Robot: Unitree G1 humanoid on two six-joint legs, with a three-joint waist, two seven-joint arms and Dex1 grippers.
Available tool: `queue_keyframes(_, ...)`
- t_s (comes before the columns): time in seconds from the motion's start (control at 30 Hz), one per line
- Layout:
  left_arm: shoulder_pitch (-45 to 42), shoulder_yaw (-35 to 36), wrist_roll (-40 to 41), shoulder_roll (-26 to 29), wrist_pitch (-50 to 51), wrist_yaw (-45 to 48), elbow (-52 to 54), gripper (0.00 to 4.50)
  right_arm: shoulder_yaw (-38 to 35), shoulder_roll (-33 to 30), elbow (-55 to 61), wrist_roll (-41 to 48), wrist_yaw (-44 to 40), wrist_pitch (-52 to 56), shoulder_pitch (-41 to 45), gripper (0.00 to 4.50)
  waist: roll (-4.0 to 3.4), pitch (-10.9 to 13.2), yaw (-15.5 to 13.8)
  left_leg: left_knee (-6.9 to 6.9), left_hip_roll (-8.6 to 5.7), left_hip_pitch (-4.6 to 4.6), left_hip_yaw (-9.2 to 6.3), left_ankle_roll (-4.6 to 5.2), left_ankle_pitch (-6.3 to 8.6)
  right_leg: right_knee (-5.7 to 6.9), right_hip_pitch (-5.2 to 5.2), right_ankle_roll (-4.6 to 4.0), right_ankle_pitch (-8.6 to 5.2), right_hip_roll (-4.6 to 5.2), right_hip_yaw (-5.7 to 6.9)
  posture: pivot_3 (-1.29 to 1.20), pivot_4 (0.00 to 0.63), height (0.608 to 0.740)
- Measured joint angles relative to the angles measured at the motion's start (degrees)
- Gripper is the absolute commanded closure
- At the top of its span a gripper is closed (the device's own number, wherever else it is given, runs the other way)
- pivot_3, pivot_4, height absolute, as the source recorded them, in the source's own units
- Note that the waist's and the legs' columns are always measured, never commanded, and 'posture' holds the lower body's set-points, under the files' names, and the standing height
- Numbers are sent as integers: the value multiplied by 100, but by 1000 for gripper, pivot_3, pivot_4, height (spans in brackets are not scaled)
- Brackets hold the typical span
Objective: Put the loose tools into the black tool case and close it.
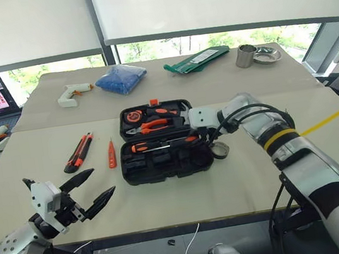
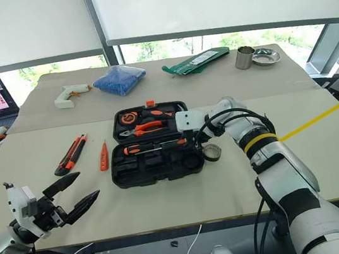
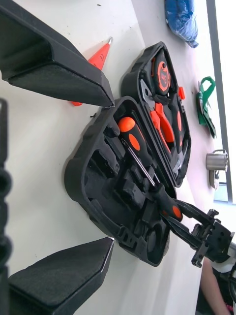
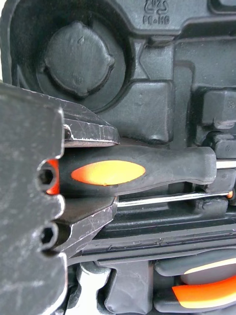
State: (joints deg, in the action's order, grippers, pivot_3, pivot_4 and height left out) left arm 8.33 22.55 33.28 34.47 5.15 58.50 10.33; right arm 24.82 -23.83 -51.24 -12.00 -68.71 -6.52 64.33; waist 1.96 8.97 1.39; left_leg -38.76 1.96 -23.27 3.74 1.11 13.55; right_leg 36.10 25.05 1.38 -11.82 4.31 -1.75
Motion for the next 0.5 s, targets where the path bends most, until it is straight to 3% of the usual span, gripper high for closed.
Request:
queue_keyframes(0.07,-8,-15,-1,-2,-1,-2,0,0,4,-1,-109,-41,-26,-108,41,2449,0,0,-1,0,0,1,0,0,0,0,-1,0,0,-1,0,0,150,740)
queue_keyframes(0.2,-58,-62,-5,-20,-6,-27,0,0,-89,-25,-210,-63,-14,-355,120,1276,0,0,-1,0,0,0,0,0,0,-1,-1,0,0,-1,0,0,150,740)
queue_keyframes(0.4,-92,-146,-8,-43,-7,-45,2,0,-573,-28,-203,367,-268,-580,181,1276,0,1,7,3,2,-2,-1,0,0,0,2,0,0,-1,0,0,150,740)
queue_keyframes(0.5,-134,-182,-10,-43,-7,-41,1,0,-988,-17,-43,826,-520,-359,238,2021,-1,0,7,3,6,0,-3,0,0,0,0,0,0,-1,0,0,150,740)
